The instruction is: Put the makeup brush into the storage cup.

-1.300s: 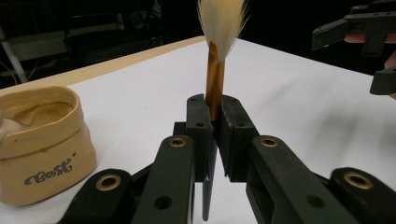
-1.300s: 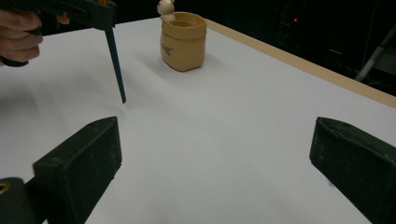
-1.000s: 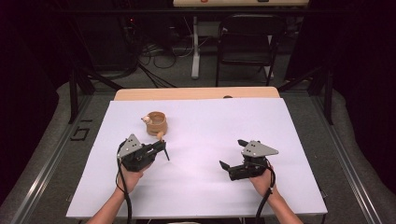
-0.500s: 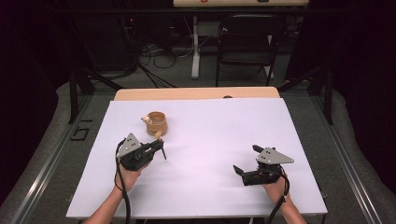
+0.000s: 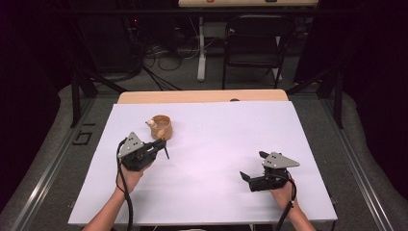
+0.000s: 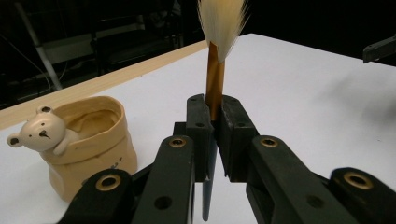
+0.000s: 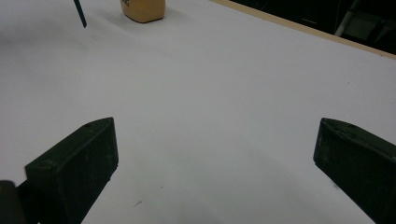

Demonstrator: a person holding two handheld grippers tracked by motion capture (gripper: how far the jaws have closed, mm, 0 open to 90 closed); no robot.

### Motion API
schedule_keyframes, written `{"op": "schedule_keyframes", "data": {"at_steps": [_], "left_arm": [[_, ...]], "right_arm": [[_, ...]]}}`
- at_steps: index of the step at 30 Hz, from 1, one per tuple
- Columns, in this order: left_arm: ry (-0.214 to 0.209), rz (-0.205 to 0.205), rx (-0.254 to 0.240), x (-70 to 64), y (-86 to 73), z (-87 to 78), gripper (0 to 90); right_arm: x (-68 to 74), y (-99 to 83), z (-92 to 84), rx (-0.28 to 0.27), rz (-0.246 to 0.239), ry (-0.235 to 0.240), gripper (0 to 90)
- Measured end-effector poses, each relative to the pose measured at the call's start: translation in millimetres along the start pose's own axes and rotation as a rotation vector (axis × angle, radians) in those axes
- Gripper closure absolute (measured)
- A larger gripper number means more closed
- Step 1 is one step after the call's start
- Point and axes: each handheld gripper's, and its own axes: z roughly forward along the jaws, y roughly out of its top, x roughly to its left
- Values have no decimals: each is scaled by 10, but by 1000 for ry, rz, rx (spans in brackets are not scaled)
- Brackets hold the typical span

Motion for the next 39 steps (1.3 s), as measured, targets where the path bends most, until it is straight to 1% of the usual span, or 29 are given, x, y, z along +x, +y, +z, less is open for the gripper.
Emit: {"op": "schedule_keyframes", "data": {"at_steps": [1,2,4,6,8,10,12,14,17,20,26,28,32,35,39], "left_arm": [[1,-1,2,7,13,1,834],[5,5,2,15,28,-2,834],[7,9,-3,33,55,1,834],[11,12,4,58,85,0,834],[22,11,-1,75,110,-5,834],[27,6,4,96,132,-11,834],[33,15,6,117,151,-12,834],[40,14,3,132,164,-10,834],[42,7,-5,160,184,-6,834],[49,11,1,179,210,2,834],[63,3,0,242,266,3,834],[66,-7,-1,276,294,-11,834],[64,-13,4,333,358,-46,834],[60,-21,7,372,383,-57,834],[71,-25,1,415,407,-55,834]], "right_arm": [[1,0,12,-5,0,7,0],[1,4,13,6,-3,11,0],[0,8,20,4,-7,22,0],[2,9,28,6,-10,16,0],[1,14,25,0,-13,11,0],[-3,18,26,-6,-10,5,0],[-15,13,34,0,-3,8,0],[-19,8,41,7,-4,8,0],[-11,12,28,1,-9,11,0],[-2,17,14,-8,-11,13,0],[-15,6,21,-4,-3,17,0],[-19,4,18,-4,1,10,0],[-22,5,7,-3,-1,-1,0],[-31,-5,31,6,7,6,0],[-25,-10,50,16,9,11,0]]}}
